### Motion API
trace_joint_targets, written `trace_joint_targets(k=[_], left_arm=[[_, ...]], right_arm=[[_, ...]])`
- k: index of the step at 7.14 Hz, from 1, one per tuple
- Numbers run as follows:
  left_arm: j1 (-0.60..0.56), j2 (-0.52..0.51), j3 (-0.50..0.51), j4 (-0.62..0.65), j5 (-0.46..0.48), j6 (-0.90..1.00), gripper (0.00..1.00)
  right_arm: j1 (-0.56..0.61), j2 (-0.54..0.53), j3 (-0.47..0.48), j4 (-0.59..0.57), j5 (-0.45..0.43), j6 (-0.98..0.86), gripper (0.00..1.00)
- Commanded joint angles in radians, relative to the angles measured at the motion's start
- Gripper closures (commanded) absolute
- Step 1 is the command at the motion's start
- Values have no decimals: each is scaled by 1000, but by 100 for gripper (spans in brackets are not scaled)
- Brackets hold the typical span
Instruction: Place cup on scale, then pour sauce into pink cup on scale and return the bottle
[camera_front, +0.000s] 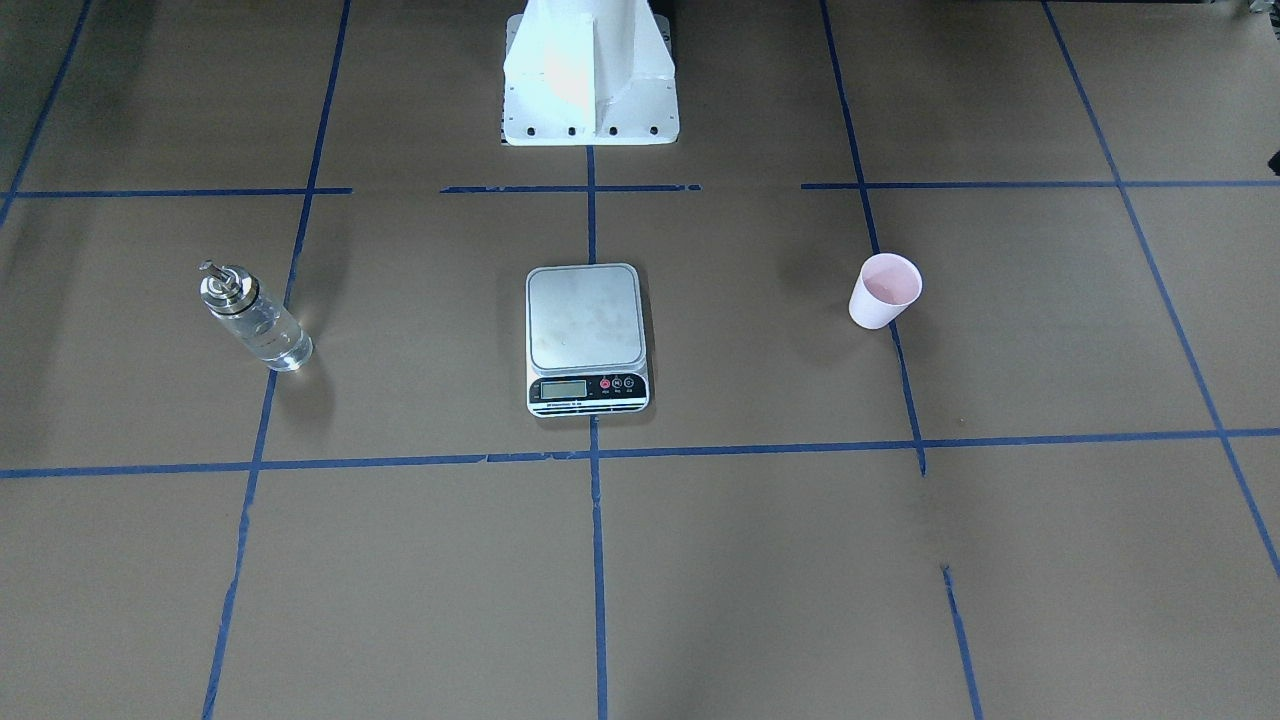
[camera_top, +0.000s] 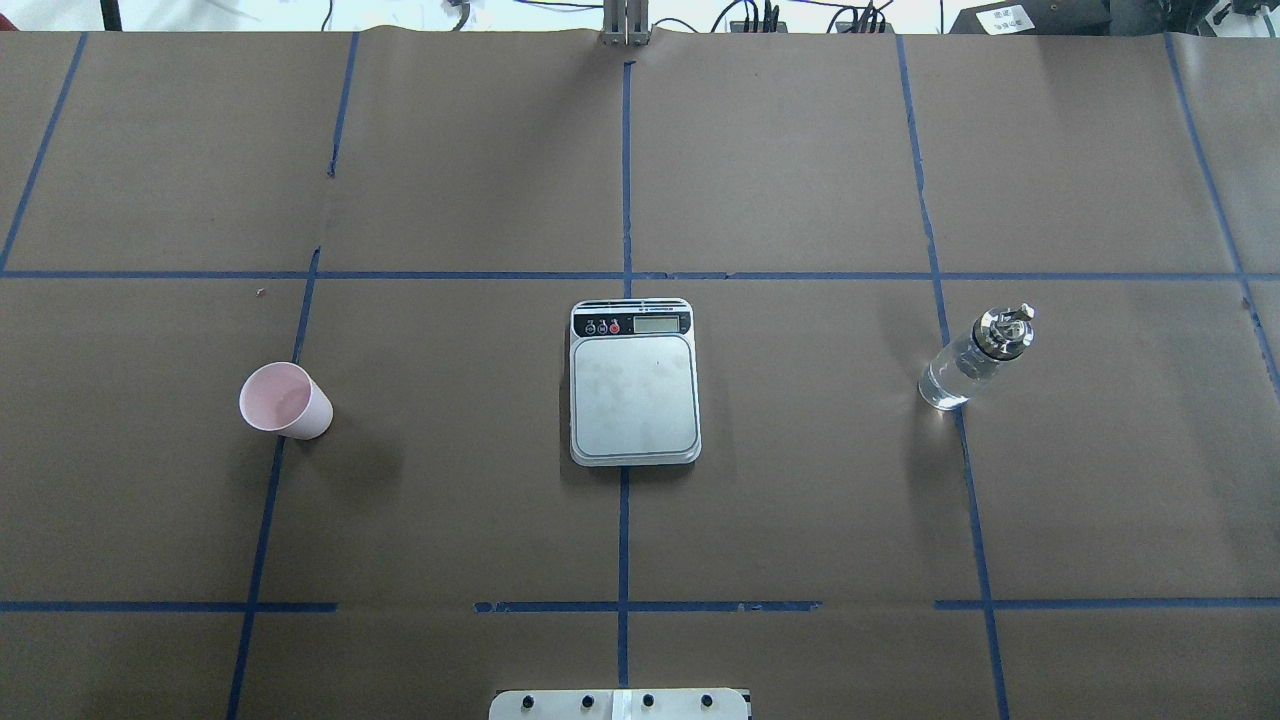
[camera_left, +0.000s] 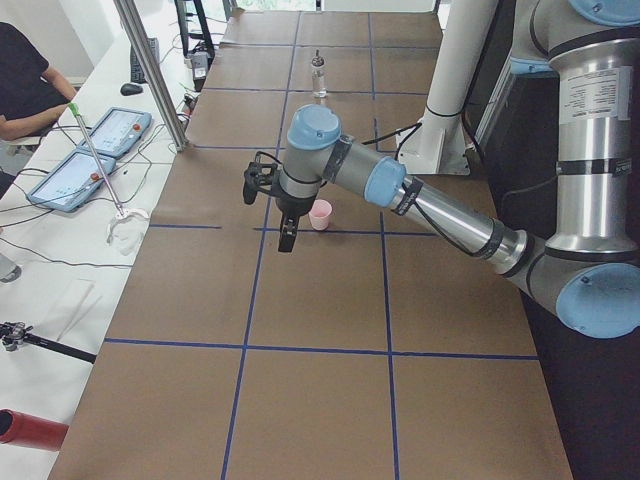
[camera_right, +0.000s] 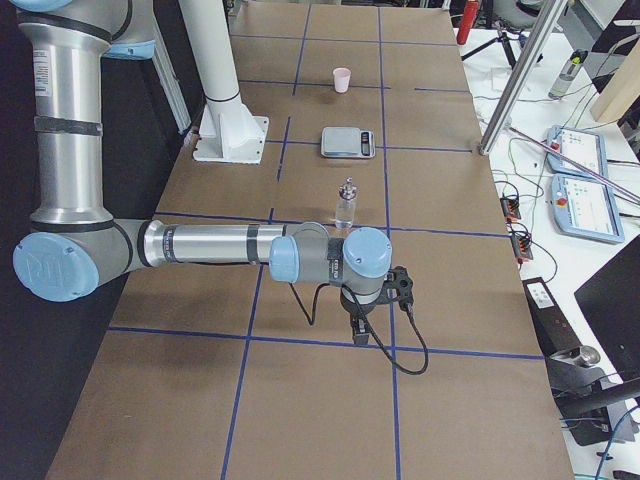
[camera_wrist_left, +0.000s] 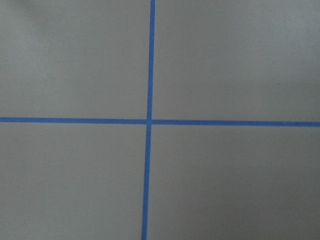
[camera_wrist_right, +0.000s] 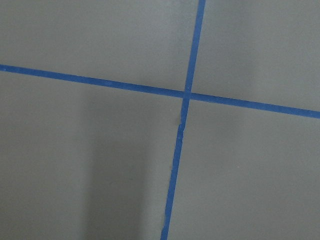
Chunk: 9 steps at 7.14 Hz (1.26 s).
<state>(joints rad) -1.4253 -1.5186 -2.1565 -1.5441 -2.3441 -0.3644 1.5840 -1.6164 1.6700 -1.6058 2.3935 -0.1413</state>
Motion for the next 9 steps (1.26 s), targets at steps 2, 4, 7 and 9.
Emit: trace_joint_targets(k=[2,4,7,9], left_arm=[[223,-93,6,-23,-90,-141,0],[226,-150,59,-48,-96,-209,0],[522,-150,89,-156,232,-700,0],[615,-129,145,-273,315,-881,0]], right_arm=[[5,-10,11,0,7,0,0],[5,-14,27,-8,9,11,0],[5,-8,34,3,1,14,0],[5,-11,57,6,-11,73,0]])
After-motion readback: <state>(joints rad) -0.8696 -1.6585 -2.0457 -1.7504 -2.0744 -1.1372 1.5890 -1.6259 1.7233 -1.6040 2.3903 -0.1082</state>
